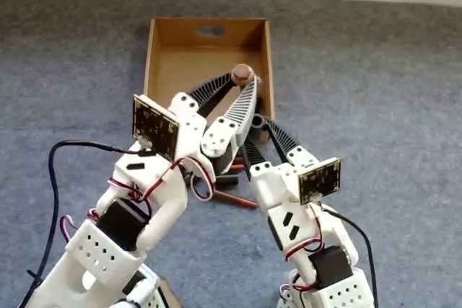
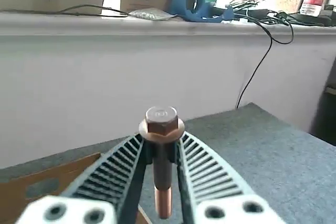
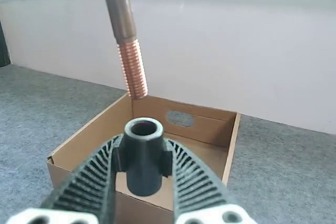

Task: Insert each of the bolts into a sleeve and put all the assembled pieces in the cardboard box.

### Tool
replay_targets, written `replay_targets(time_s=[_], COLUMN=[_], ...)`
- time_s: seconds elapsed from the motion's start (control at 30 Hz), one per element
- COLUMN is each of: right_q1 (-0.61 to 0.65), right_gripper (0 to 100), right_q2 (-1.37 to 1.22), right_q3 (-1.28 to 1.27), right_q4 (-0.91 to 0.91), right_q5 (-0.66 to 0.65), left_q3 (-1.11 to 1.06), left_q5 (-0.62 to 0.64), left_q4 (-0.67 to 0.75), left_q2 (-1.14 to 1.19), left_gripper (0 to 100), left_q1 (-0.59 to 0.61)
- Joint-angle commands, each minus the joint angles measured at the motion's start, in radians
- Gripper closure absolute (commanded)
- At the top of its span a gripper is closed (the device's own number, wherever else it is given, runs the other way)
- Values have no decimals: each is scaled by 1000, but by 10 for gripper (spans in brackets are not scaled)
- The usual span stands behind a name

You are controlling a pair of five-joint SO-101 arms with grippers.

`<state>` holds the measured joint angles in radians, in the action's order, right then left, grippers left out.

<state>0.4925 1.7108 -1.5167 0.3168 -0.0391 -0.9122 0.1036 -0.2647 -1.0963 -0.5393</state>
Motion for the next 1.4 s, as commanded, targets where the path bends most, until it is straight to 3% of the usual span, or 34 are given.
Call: replay_targets(time_s=[0.0, 0.33, 0.97, 1.37], right_q1=[4, 4, 4, 4], right_gripper=[992, 992, 992, 992], right_q2=[15, 15, 19, 16], right_q3=[8, 8, 8, 8], right_q4=[4, 4, 5, 5], right_q5=[-11, -11, -11, -11], left_q3=[44, 22, 33, 39], left_q5=[-9, -9, -11, -11], left_q4=[2, 2, 2, -18], left_q2=[2, 4, 104, -76], left_gripper=[993, 993, 993, 993], left_q1=[7, -53, -54, -50])
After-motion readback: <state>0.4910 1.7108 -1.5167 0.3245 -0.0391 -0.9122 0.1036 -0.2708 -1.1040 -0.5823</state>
